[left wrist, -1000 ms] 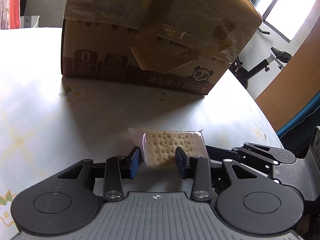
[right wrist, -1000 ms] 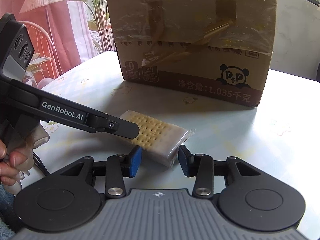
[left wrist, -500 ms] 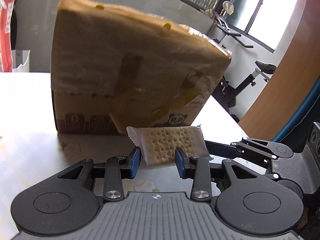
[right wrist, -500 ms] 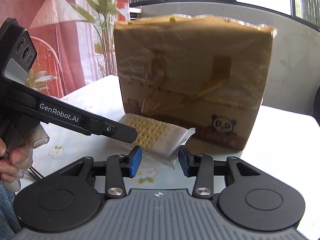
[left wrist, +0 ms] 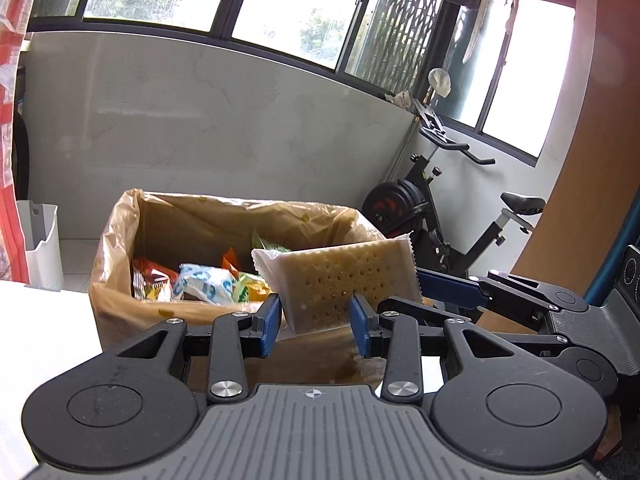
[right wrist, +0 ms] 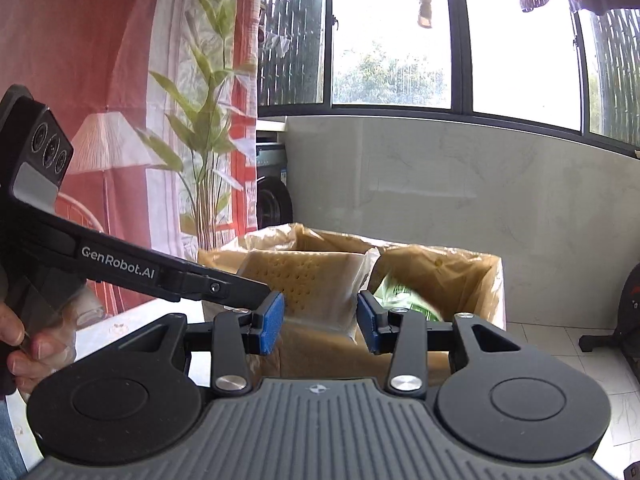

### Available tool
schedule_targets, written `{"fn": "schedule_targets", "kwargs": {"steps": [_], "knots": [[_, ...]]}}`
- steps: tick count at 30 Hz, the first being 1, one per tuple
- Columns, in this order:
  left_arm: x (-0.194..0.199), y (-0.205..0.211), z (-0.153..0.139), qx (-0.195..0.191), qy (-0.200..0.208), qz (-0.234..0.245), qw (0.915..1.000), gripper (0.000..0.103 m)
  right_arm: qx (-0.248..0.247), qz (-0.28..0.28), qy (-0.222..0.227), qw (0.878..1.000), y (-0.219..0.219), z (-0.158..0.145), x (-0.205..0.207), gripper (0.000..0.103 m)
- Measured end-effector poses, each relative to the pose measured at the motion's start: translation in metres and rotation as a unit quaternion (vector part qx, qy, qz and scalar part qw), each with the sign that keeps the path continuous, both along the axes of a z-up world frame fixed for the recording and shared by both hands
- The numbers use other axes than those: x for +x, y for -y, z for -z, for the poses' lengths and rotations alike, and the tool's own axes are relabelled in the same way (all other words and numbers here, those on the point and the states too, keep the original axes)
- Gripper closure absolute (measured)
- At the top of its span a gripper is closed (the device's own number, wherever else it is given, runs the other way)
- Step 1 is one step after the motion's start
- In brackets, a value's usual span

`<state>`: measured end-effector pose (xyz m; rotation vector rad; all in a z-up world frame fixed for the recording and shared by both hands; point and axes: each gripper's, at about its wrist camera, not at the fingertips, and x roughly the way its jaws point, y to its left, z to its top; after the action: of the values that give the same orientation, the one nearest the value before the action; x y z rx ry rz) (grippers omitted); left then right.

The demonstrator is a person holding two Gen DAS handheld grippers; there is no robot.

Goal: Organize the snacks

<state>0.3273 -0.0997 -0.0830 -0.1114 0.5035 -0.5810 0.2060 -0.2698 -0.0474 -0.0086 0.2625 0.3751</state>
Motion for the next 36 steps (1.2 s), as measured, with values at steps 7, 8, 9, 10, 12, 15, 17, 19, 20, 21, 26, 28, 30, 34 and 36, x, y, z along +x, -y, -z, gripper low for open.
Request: {"fn": "schedule_targets", "kwargs": {"steps": [7, 8, 9, 10, 12, 15, 17, 19, 20, 21, 26, 28, 30, 34, 36], "knots": [[0.048, 0.007, -0.011, 0.003, -0.009, -0.028, 0.9996, 0.063, -0.048, -0.014, 0.007, 0.999, -0.006, -0.010, 0.054, 0.060], [0.054, 0.010, -0.010, 0.006, -0.011, -0.031, 0.9994, 0.063, -0.049, -0.013, 0.004, 0.999, -0.006, -0.009, 0.062, 0.060], [0.061, 0.012, -0.008, 0.007, -0.014, -0.034, 0.9993, 0.063, -0.049, -0.012, 0.000, 0.999, -0.006, -0.007, 0.070, 0.060], [0.066, 0.013, -0.006, 0.007, -0.018, -0.038, 0.9991, 0.063, -0.048, -0.011, -0.006, 0.999, -0.007, -0.005, 0.079, 0.060], [0.077, 0.015, -0.001, 0.005, -0.026, -0.046, 0.9986, 0.063, -0.053, -0.008, -0.013, 0.998, -0.008, -0.002, 0.092, 0.060], [0.083, 0.014, 0.006, 0.003, -0.037, -0.053, 0.9979, 0.063, -0.067, -0.005, -0.026, 0.997, -0.010, 0.004, 0.110, 0.060], [0.086, 0.015, 0.011, 0.009, -0.039, -0.053, 0.9978, 0.063, -0.066, 0.000, -0.036, 0.997, -0.009, 0.007, 0.119, 0.060], [0.087, 0.016, 0.016, 0.012, -0.042, -0.052, 0.9977, 0.063, -0.051, 0.002, -0.052, 0.997, -0.004, 0.011, 0.125, 0.060], [0.088, 0.015, 0.019, 0.013, -0.045, -0.052, 0.9975, 0.063, -0.044, 0.003, -0.059, 0.997, -0.001, 0.013, 0.127, 0.060], [0.091, 0.014, 0.020, 0.017, -0.045, -0.055, 0.9973, 0.061, -0.040, 0.007, -0.066, 0.997, 0.000, 0.015, 0.130, 0.060], [0.083, 0.011, 0.017, 0.048, -0.021, -0.070, 0.9962, 0.034, -0.059, 0.052, -0.070, 0.994, 0.003, 0.020, 0.129, 0.058], [0.079, 0.007, 0.013, 0.052, -0.012, -0.074, 0.9958, 0.030, -0.050, 0.060, -0.074, 0.994, 0.008, 0.020, 0.127, 0.053], [0.075, 0.003, 0.007, 0.058, -0.003, -0.083, 0.9949, 0.021, -0.043, 0.072, -0.078, 0.993, 0.013, 0.019, 0.124, 0.049], [0.059, -0.003, -0.010, 0.069, 0.026, -0.097, 0.9926, 0.013, -0.025, 0.087, -0.082, 0.992, 0.018, 0.011, 0.110, 0.033], [0.049, -0.006, -0.021, 0.071, 0.036, -0.101, 0.9917, 0.010, -0.014, 0.096, -0.081, 0.992, 0.019, 0.004, 0.101, 0.023]]}}
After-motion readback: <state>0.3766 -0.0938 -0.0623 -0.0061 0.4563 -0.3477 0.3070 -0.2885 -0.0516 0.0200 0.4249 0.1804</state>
